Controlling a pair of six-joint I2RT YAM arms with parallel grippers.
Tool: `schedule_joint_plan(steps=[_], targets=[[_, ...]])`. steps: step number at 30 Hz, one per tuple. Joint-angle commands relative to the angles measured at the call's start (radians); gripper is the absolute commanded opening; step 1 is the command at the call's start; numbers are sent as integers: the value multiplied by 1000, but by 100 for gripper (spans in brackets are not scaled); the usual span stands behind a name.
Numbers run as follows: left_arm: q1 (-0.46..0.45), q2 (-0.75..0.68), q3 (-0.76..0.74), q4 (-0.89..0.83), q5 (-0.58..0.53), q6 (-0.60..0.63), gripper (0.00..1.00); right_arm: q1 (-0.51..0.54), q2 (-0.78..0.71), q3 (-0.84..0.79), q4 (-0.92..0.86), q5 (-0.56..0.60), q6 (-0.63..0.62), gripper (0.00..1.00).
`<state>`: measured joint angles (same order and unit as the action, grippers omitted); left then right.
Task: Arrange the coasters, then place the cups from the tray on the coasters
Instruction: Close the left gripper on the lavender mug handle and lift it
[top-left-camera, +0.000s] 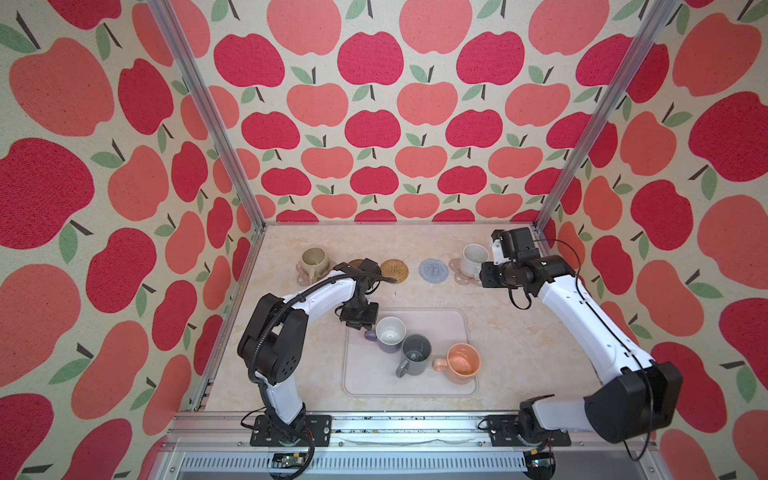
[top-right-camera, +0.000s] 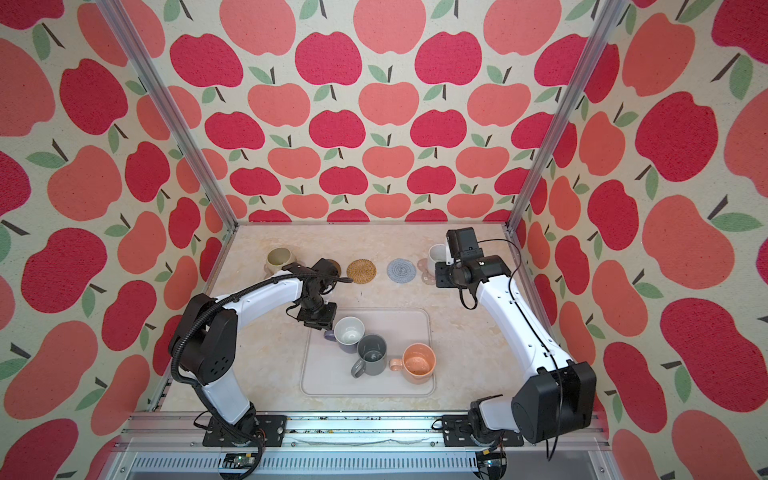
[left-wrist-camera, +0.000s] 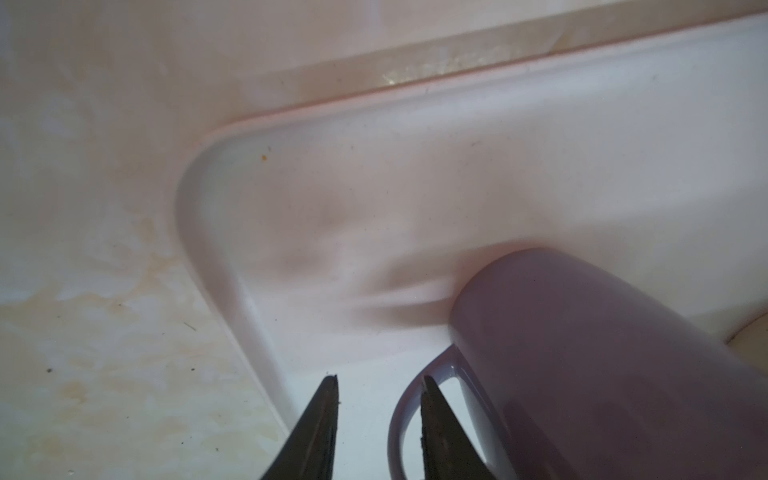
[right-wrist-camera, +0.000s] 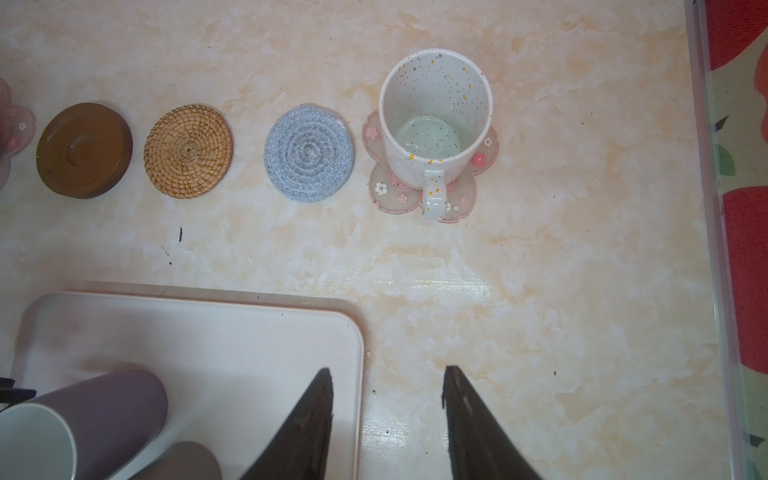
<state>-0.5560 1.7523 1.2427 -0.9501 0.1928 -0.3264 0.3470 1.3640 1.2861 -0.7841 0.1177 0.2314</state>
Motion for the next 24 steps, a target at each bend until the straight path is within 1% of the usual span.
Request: schedule_joint_plan(steps=[1, 7, 9, 15, 19, 24], targets=[[-18, -56, -35, -51, 31, 23, 36, 7, 3, -4, 3, -11, 18, 46], [-40, -123, -98, -45, 130, 29, 36, 16, 1, -1, 6, -14, 23, 46], [-40, -160, -117, -42, 146, 33, 36, 18, 0, 0, 6, -13, 25, 46], [-52, -282, -142, -88, 82, 91, 36, 23, -1, 9, 5, -12, 24, 47], [-80, -362, -161, -51, 102, 119, 36, 27, 0, 14, 6, -13, 29, 47], [-115, -352, -160, -58, 60, 109, 38, 32, -4, 15, 5, -11, 32, 47]])
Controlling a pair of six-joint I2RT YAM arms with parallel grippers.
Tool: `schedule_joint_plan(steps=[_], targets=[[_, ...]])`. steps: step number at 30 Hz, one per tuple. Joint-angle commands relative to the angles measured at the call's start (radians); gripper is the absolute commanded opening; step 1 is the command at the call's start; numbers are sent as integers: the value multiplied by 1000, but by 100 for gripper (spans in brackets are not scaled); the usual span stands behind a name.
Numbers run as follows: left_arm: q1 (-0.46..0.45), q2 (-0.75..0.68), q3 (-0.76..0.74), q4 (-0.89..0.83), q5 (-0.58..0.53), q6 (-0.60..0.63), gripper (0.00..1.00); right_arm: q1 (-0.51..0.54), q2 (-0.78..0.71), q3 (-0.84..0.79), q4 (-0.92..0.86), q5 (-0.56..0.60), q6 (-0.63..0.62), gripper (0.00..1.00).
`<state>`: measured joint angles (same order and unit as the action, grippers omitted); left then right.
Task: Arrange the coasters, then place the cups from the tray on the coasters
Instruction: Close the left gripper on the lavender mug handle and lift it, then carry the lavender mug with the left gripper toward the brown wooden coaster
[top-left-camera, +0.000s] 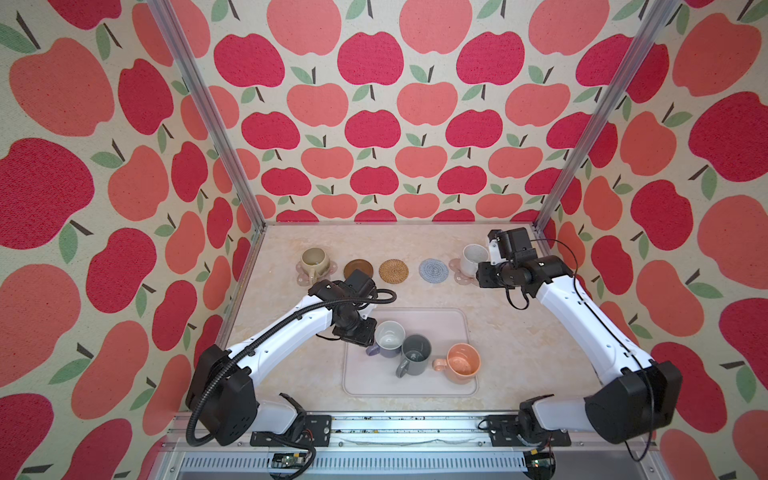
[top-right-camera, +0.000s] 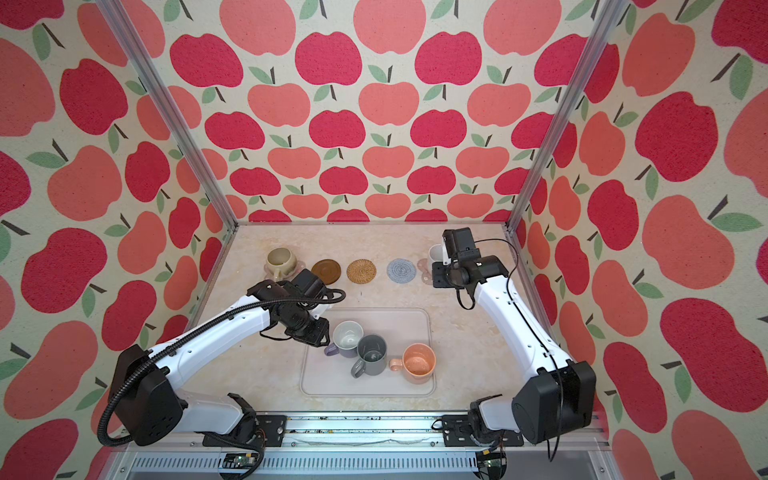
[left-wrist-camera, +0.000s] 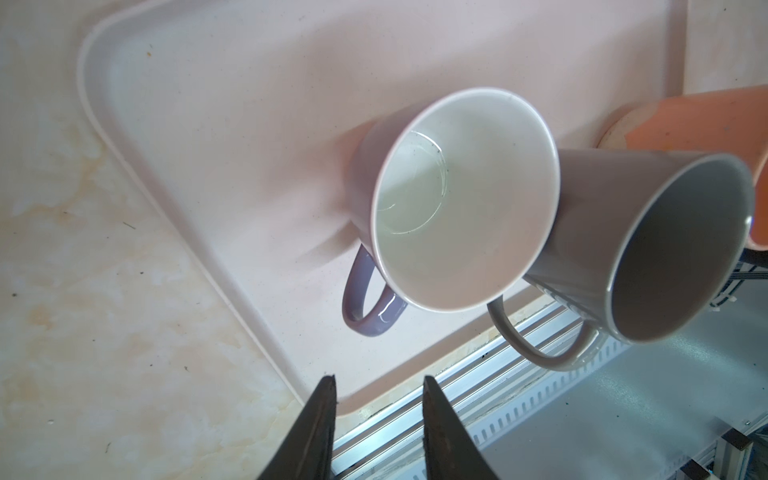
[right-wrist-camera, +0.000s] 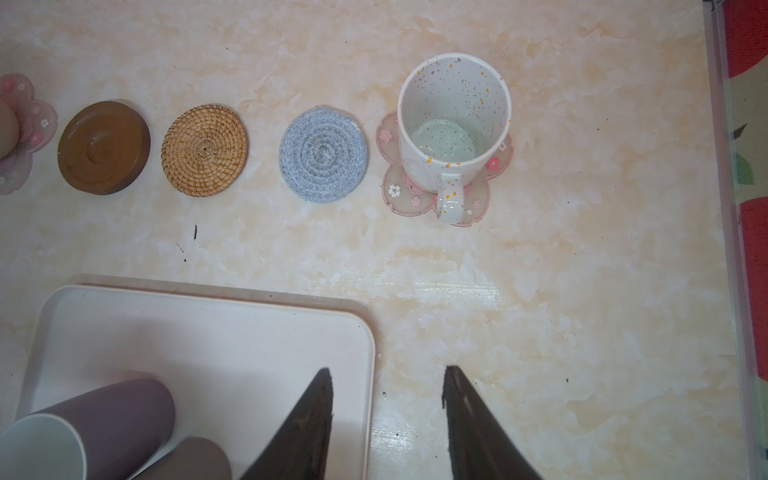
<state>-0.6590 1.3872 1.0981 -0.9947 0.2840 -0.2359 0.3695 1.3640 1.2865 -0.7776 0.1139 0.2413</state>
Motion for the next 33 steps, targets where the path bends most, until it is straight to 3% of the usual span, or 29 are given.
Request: schedule_joint_plan(steps=[1, 8, 18, 33], targets=[[-21, 24, -18, -12, -43, 14, 39, 9, -4, 17, -3, -5, 21, 47], [-68, 84, -32, 38, -134, -5, 44, 11, -9, 27, -12, -2, 5, 47], [-81, 142, -46, 136, -125, 9, 45, 11, -1, 34, -18, 4, -20, 47], [-192, 207, -31, 225, -124, -27, 41, 11, 5, 19, -8, 0, -17, 47]])
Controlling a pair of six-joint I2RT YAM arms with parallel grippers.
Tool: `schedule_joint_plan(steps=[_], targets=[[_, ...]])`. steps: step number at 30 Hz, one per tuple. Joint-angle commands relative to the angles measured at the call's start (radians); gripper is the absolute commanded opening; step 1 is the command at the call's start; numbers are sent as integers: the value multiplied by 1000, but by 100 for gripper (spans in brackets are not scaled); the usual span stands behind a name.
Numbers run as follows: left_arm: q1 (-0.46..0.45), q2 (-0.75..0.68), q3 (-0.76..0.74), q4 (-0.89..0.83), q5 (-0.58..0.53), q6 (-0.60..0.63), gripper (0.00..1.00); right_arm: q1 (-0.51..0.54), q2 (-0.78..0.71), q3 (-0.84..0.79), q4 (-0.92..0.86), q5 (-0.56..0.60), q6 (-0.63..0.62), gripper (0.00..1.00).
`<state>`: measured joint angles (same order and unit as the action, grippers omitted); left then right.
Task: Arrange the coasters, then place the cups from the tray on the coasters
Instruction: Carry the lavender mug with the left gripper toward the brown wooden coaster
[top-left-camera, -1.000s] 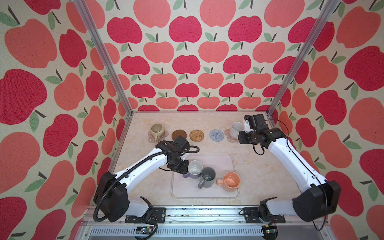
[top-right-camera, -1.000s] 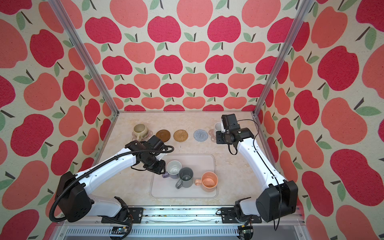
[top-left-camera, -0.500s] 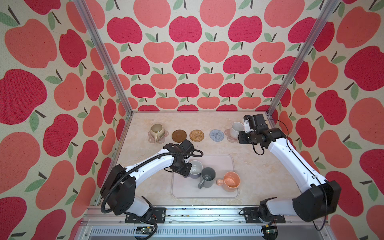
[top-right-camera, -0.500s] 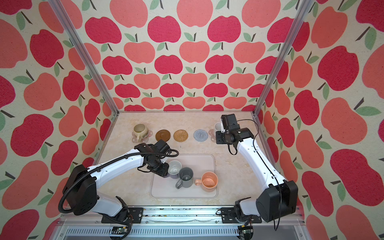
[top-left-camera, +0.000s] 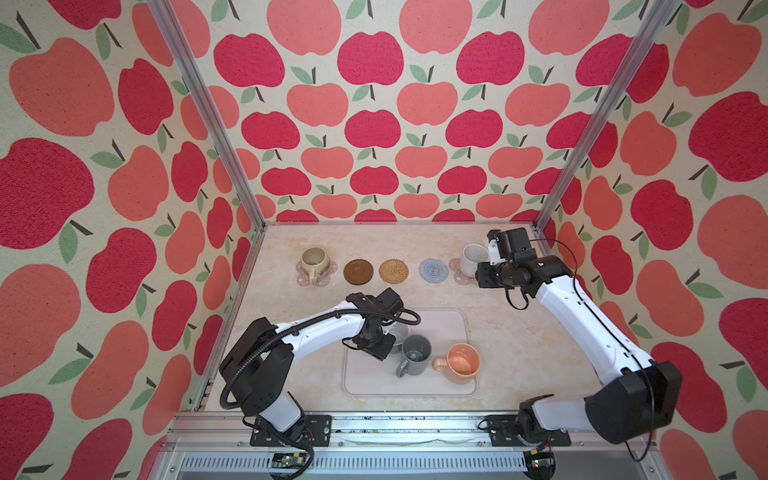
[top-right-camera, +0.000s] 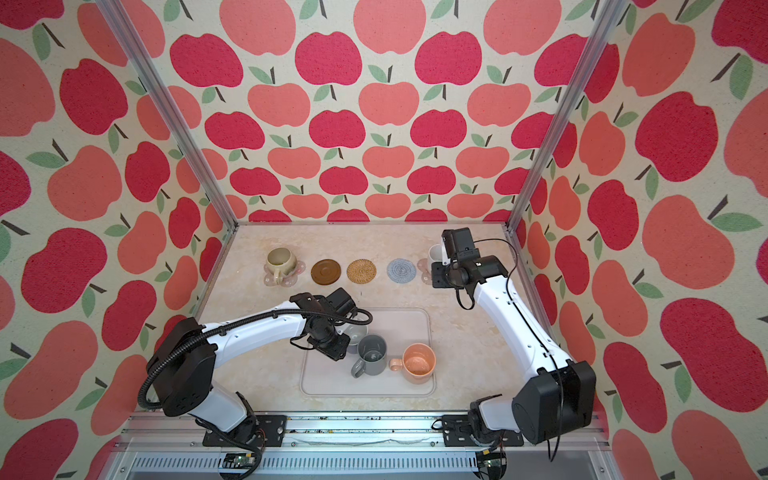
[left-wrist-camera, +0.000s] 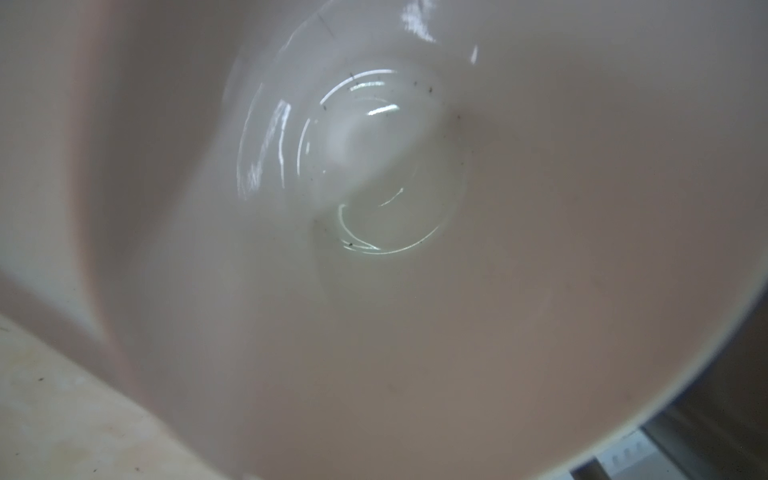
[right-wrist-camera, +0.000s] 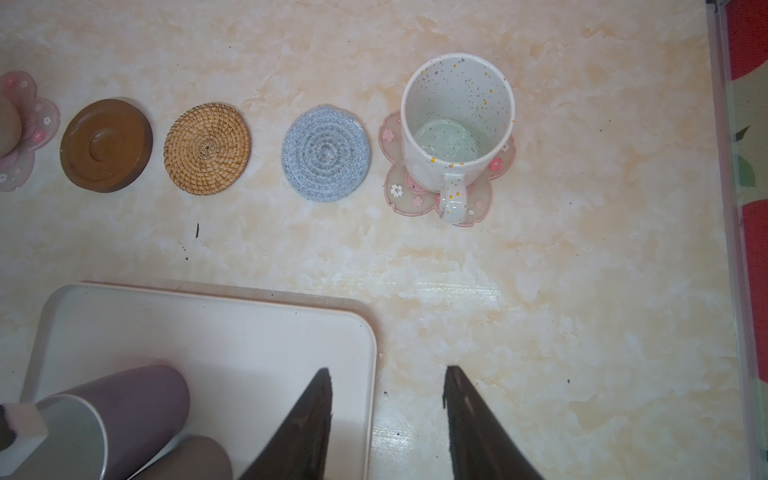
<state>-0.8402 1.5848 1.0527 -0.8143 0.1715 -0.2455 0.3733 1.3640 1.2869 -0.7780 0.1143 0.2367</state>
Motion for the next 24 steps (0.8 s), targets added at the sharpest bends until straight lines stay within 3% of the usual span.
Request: schedule_joint_plan(steps=[1, 14, 24], targets=[[-14, 7, 14, 51, -24, -22, 41, 7, 6, 19, -9, -1, -11, 47], [-23, -2, -6, 76, -118, -62, 36, 7, 5, 14, -9, -1, -7, 47], [-25, -9, -11, 99, -170, -83, 18, 6, 4, 12, -8, 0, -8, 47]])
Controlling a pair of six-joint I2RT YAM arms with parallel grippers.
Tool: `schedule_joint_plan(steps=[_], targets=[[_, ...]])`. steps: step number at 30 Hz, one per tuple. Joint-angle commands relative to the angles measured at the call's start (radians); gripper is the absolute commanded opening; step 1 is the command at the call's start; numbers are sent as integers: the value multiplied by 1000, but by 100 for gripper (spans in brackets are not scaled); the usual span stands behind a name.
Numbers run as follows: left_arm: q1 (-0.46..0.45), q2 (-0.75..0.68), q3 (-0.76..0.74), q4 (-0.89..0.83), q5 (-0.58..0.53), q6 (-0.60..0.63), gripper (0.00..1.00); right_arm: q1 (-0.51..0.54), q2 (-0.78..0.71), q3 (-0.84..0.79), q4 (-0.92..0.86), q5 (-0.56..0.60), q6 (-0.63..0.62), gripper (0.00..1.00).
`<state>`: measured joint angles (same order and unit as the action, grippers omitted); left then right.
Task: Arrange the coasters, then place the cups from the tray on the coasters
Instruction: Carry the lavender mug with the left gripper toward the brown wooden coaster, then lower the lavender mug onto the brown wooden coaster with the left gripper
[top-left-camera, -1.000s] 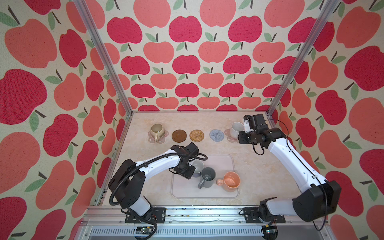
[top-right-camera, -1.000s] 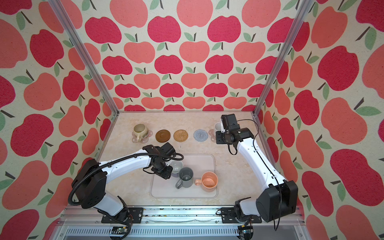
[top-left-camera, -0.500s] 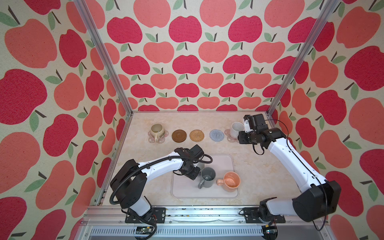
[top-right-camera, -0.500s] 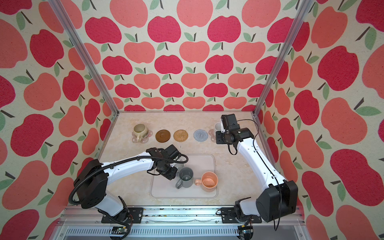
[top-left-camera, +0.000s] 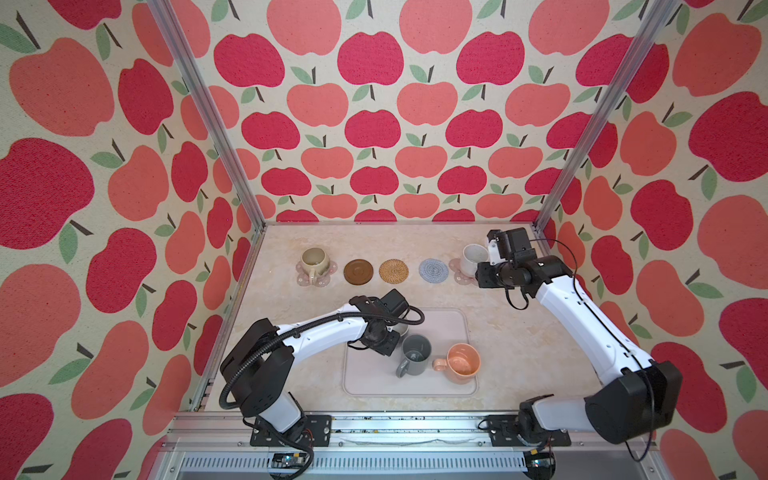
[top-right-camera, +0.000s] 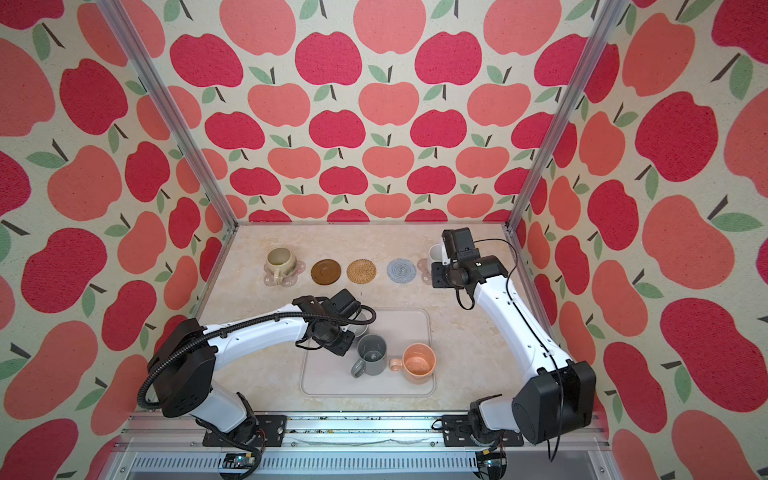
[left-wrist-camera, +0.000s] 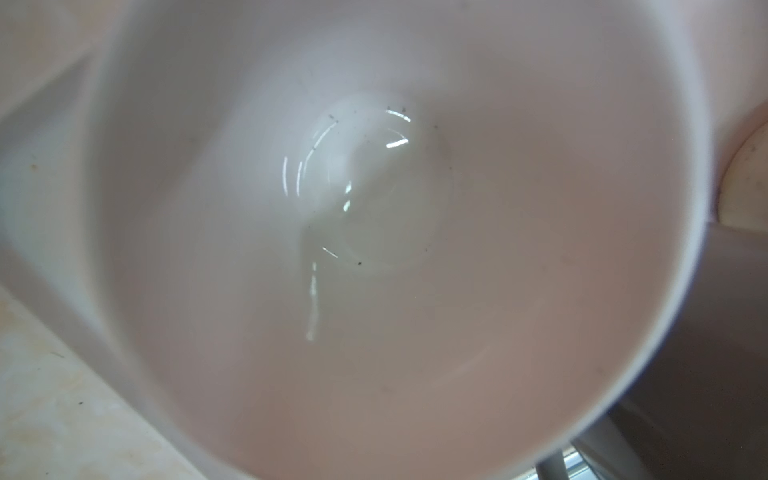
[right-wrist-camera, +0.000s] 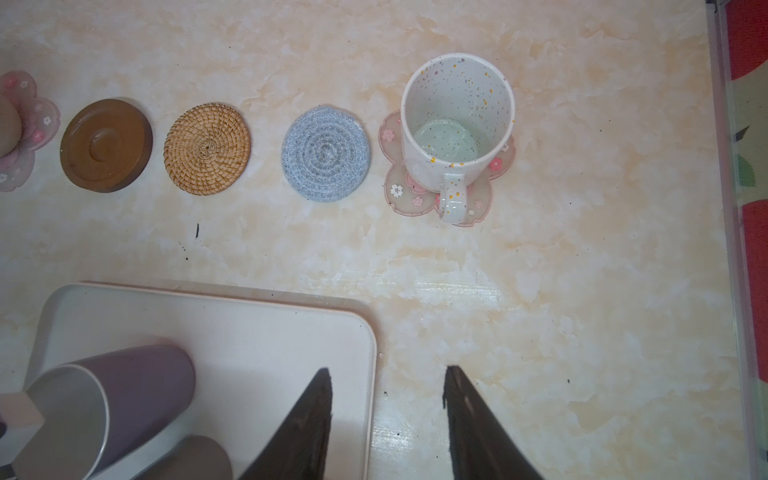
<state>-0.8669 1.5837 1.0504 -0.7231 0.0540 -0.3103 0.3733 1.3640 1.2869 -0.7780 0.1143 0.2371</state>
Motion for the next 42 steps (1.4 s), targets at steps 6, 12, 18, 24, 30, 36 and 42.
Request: schedule_joint_plan(steps=[6, 12, 18, 24, 30, 36, 42], targets=[[-3, -5, -1, -1, -79, -13, 10, 6, 2, 4, -4, 2, -9, 47], [-4, -10, 47, -50, -115, 2, 0, 7, 4, -1, 2, 3, -12, 47], [2, 0, 106, -99, -140, 8, 0, 7, 1, -2, -2, 13, -23, 47], [48, -7, 155, -122, -154, 26, 0, 6, -4, -1, -1, 28, -34, 47], [147, 2, 222, -136, -171, 61, 0, 7, -3, 4, -1, 39, -46, 47], [241, 61, 319, -136, -204, 119, 0, 5, 1, 14, -4, 53, -60, 47], [316, 137, 414, -143, -215, 172, 0, 3, -1, 24, -19, 81, -81, 47]])
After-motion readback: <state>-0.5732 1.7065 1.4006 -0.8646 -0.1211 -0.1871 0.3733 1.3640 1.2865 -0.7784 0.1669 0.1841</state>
